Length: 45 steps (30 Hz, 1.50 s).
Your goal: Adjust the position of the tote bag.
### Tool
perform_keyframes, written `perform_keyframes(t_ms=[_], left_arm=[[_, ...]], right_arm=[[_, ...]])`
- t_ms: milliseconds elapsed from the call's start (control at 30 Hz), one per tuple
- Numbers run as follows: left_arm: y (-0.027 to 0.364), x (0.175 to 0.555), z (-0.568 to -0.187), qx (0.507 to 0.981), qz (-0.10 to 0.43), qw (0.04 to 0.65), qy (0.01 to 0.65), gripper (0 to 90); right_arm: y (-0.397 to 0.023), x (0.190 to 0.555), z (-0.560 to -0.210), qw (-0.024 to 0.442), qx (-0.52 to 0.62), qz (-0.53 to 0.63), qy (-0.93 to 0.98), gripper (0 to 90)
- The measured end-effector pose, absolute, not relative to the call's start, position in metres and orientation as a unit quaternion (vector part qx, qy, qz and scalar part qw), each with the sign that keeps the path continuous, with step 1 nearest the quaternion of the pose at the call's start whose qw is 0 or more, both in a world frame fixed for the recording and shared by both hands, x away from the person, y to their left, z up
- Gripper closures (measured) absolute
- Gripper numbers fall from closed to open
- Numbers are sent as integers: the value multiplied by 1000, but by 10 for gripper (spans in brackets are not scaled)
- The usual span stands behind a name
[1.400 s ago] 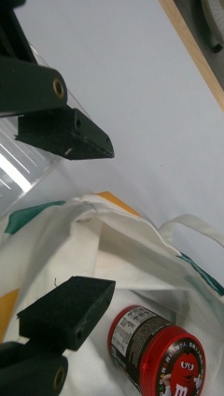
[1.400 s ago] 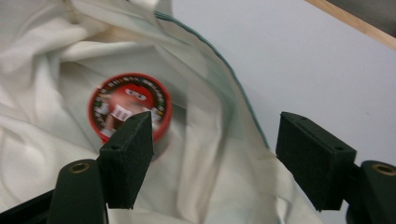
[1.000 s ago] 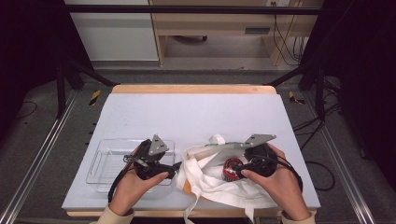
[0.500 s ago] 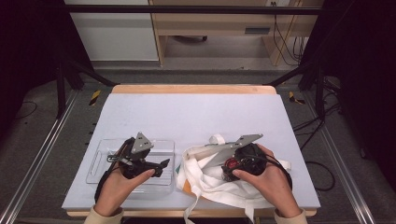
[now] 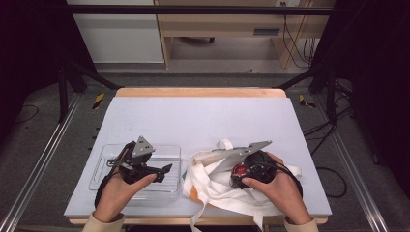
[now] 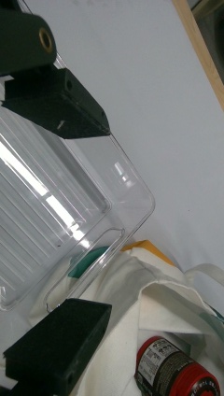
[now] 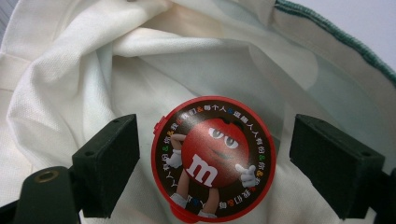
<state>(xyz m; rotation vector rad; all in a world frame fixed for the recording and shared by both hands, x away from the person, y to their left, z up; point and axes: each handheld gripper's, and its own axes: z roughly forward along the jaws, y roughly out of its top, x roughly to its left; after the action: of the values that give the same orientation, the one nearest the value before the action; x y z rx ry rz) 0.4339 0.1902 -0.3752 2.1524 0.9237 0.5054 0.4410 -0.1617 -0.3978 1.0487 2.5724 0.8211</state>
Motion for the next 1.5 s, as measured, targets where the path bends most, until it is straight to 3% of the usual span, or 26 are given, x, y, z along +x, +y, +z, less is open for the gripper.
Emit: perform_keyframes(t_ms=[867, 1500], left_arm=[[190, 435, -378, 837, 194, 362, 362, 116], [189, 435, -379, 839, 192, 359, 360, 116]], right_arm=[[-162, 448, -421, 94, 373, 259, 886, 178], [-161, 449, -426, 87, 371, 257, 888, 242]])
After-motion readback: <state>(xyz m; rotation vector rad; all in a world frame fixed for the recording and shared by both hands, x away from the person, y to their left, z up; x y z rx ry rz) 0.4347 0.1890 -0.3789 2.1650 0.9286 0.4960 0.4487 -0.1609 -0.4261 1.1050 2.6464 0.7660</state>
